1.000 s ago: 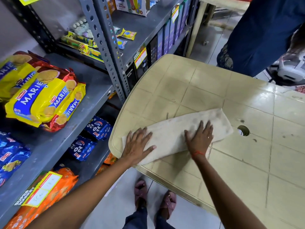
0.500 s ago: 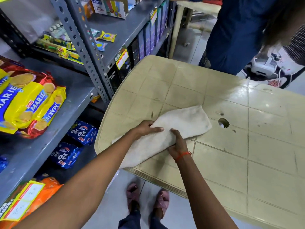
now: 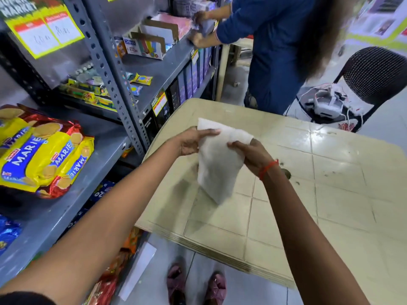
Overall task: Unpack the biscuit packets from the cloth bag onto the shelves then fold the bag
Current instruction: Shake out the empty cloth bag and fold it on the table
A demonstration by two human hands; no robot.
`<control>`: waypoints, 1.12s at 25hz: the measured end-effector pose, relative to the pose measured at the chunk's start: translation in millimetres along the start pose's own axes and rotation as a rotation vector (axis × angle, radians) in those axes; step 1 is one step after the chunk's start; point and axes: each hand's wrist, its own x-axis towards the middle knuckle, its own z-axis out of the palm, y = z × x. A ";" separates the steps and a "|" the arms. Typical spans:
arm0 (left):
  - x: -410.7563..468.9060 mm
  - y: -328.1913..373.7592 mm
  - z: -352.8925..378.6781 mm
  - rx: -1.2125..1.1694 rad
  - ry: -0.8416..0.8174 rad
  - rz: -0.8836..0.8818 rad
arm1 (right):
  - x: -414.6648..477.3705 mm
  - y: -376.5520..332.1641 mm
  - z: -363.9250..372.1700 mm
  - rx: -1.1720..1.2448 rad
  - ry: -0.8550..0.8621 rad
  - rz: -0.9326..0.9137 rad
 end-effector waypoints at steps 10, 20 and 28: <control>-59.9 -78.0 -16.0 0.218 0.099 0.037 | -39.6 79.6 -8.0 -0.664 -0.049 -0.087; -59.7 -184.6 -25.9 -0.054 0.359 -0.329 | -61.6 163.3 0.9 -0.488 0.303 0.345; -23.7 -166.2 0.5 0.088 0.404 -0.021 | -29.6 164.1 16.2 -0.488 0.446 0.114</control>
